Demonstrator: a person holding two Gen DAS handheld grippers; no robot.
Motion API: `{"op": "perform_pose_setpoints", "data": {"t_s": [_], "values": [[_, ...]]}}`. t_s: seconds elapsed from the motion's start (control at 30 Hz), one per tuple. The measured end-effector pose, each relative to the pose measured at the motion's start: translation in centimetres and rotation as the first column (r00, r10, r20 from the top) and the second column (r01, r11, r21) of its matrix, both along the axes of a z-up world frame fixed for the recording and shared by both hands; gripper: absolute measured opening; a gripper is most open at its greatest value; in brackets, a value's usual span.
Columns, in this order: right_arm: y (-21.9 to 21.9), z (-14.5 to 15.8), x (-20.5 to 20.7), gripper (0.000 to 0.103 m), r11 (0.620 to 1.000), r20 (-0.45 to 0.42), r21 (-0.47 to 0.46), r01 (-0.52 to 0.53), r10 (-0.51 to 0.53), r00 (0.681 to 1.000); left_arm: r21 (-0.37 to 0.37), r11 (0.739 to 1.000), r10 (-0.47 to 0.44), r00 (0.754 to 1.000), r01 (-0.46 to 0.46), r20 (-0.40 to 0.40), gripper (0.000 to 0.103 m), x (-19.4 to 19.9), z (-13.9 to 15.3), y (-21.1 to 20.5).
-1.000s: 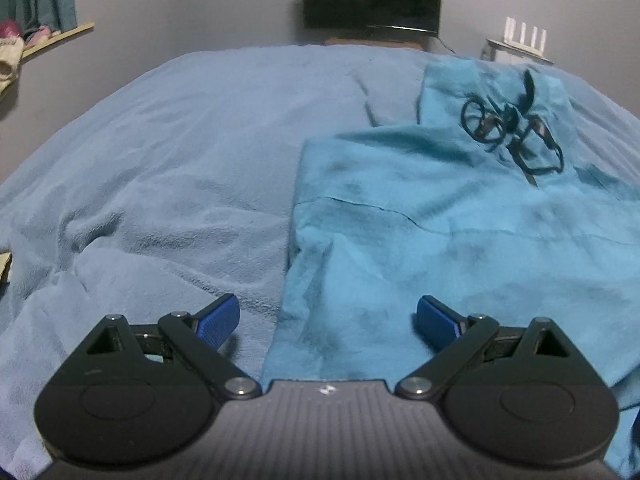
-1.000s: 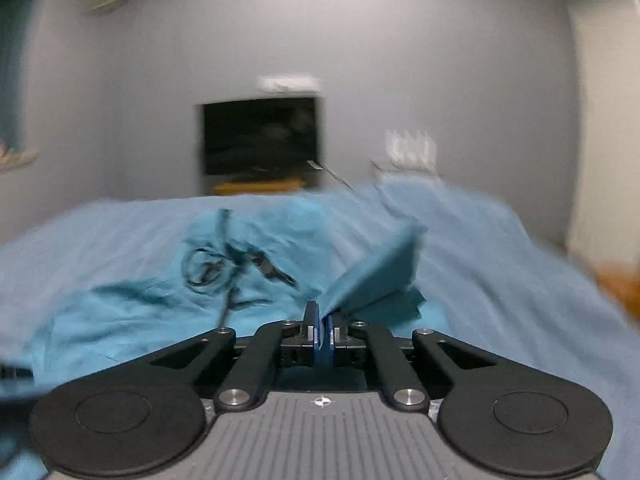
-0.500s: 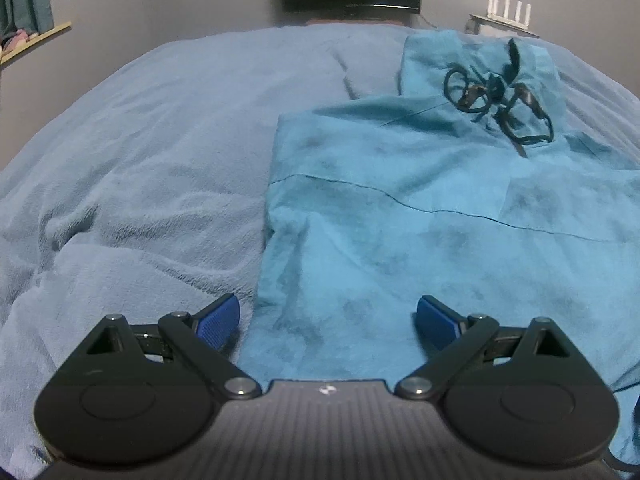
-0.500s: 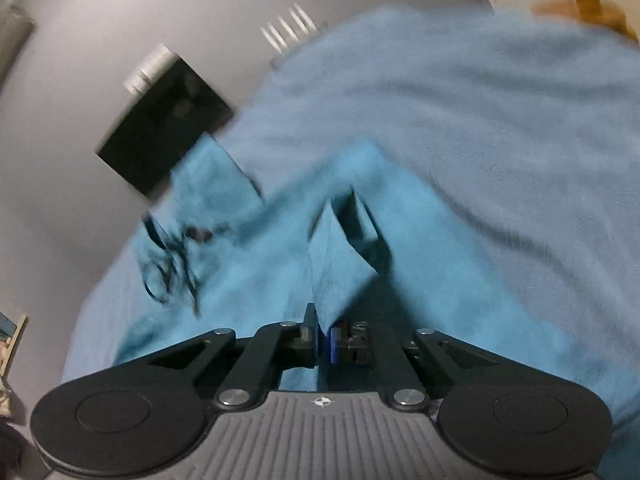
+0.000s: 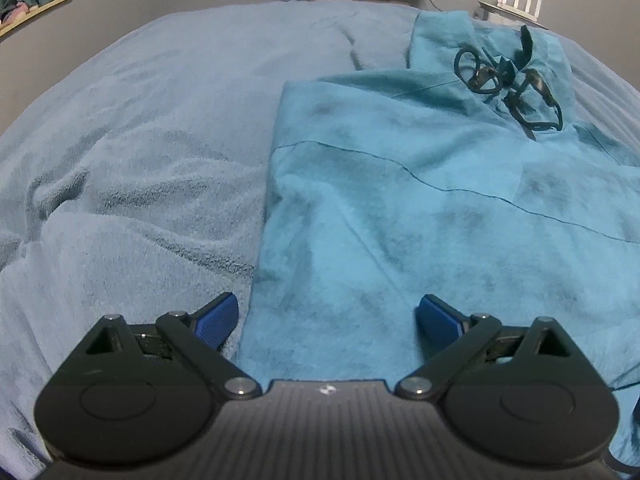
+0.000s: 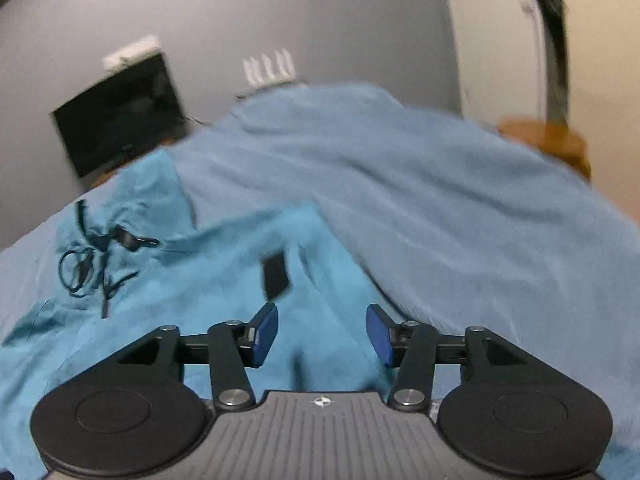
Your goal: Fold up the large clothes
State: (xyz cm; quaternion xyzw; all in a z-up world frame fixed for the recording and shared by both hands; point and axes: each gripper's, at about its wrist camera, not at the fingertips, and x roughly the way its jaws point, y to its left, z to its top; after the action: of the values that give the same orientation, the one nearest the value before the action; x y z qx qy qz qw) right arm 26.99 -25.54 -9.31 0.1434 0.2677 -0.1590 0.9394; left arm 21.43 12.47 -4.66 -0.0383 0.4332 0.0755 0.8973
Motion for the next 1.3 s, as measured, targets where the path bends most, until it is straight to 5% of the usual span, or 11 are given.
{"op": "perform_pose_setpoints", "data": {"t_s": [0.13, 0.2, 0.27, 0.5, 0.63, 0.87, 0.97, 1.03, 1.1, 1.17, 1.3], "values": [[1.4, -0.9, 1.2, 0.071, 0.99, -0.105, -0.111, -0.084, 0.073, 0.992, 0.002, 1.0, 0.006, 1.0, -0.006, 0.005, 0.098, -0.3, -0.1, 0.0], [1.4, -2.7, 2.2, 0.075, 0.99, -0.254, -0.094, -0.106, 0.079, 0.964, 0.01, 1.0, 0.009, 1.0, -0.009, 0.008, 0.099, -0.4, 0.0, -0.1], [1.0, -3.7, 2.3, 0.083, 0.994, -0.307, -0.063, -0.091, 0.068, 0.949, 0.024, 1.0, 0.01, 1.0, -0.011, 0.011, 0.1, -0.6, 0.0, -0.3], [-1.1, -1.4, -1.4, 0.093, 0.998, -0.176, -0.003, 0.066, -0.065, 0.982, 0.107, 0.994, 0.025, 0.998, -0.03, 0.051, 0.1, -1.9, 1.0, -1.1], [-3.3, -1.0, -3.8, 0.096, 0.986, -0.106, 0.117, 0.114, -0.102, 0.989, 0.192, 0.978, 0.052, 0.991, -0.076, 0.124, 0.1, -3.3, 2.4, -1.8], [-4.1, 2.0, -8.7, 0.096, 0.962, 0.117, 0.272, -0.014, -0.018, 0.993, 0.269, 0.957, 0.017, 0.949, -0.106, 0.315, 0.101, -7.5, 6.8, -3.2], [-4.1, 4.1, -10.4, 0.097, 0.947, 0.173, 0.305, -0.103, 0.052, 0.984, 0.243, 0.97, -0.077, 0.959, 0.009, 0.273, 0.102, -9.1, 8.7, -3.8], [-4.4, 5.3, -11.5, 0.097, 0.92, 0.205, 0.342, -0.191, 0.125, 0.971, 0.168, 0.975, -0.17, 0.975, 0.145, 0.146, 0.102, -9.6, 9.3, -3.9], [-4.5, 6.8, -12.9, 0.099, 0.895, 0.25, 0.337, -0.292, 0.214, 0.944, 0.128, 0.954, -0.28, 0.959, 0.272, 0.043, 0.102, -10.7, 9.4, -4.5], [-4.7, 8.4, -14.4, 0.102, 0.895, 0.278, 0.28, -0.347, 0.271, 0.922, 0.17, 0.916, -0.368, 0.93, 0.364, -0.008, 0.102, -12.9, 9.7, -5.1], [-4.6, 11.1, -17.2, 0.102, 0.896, 0.251, 0.151, -0.418, 0.374, 0.893, 0.186, 0.884, -0.418, 0.903, 0.429, -0.095, 0.102, -17.1, 10.0, -4.4]]}}
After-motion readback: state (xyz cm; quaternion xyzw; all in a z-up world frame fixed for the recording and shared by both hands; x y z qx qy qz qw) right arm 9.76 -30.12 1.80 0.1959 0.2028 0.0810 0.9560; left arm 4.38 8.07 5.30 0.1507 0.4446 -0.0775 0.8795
